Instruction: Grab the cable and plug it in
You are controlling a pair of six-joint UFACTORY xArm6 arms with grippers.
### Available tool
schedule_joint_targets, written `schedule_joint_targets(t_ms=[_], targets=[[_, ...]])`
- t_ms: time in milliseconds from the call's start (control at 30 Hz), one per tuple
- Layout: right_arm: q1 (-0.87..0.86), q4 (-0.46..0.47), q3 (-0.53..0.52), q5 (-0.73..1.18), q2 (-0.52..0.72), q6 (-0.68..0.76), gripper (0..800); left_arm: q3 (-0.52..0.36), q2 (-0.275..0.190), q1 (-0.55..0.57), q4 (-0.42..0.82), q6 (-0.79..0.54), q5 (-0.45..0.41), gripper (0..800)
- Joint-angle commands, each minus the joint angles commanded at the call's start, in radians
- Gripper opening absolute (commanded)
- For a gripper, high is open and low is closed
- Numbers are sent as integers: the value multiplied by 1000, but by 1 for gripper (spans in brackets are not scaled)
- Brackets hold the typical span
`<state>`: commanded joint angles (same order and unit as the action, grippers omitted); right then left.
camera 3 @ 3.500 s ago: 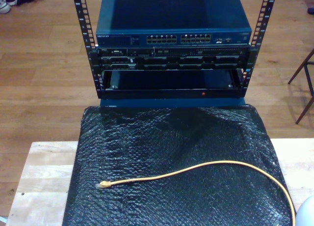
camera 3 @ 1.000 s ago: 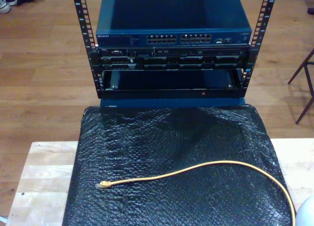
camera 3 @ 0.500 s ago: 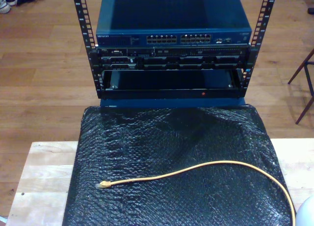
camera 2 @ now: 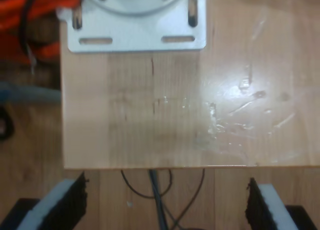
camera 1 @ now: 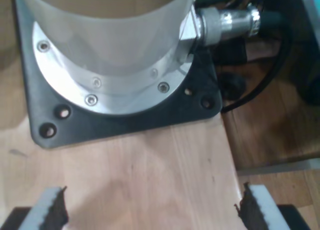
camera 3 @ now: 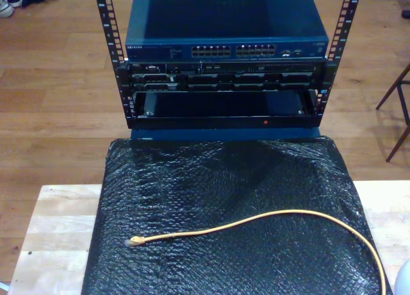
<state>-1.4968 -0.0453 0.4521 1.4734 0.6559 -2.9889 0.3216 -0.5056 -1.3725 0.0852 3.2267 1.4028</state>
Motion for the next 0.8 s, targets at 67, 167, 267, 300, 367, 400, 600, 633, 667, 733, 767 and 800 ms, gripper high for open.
schedule_joint_targets(t_ms=[67, 167, 267, 300, 367, 400, 600, 633, 667, 733, 767, 800], targets=[[3, -26, 21, 11, 0, 28, 800, 32, 0, 0, -3, 9, 23, 800], [12, -83, 51, 12, -2, 83, 800, 72, 0, 5, -26, 26, 64, 800], [54, -106, 81, 25, -18, 141, 800, 110, 2, 6, -68, 31, 106, 800], [74, -107, 97, 35, -28, 170, 800, 123, 2, 8, -81, 31, 120, 800], [114, -107, 130, 60, -52, 241, 800, 147, 2, 17, -109, 32, 153, 800], [137, -107, 147, 69, -66, 273, 800, 160, 2, 26, -121, 35, 170, 800], [259, -147, 230, 87, -130, 450, 800, 204, 2, 137, -146, 183, 244, 800], [276, -158, 241, 94, -138, 468, 800, 209, 2, 160, -147, 210, 252, 800], [287, -169, 252, 106, -144, 483, 800, 213, 2, 183, -147, 236, 255, 800], [295, -195, 273, 141, -153, 509, 800, 216, 3, 221, -150, 285, 255, 800], [295, -212, 281, 161, -157, 520, 800, 218, 2, 241, -153, 310, 255, 800], [295, -232, 292, 183, -160, 529, 800, 218, 2, 259, -160, 331, 256, 800]])
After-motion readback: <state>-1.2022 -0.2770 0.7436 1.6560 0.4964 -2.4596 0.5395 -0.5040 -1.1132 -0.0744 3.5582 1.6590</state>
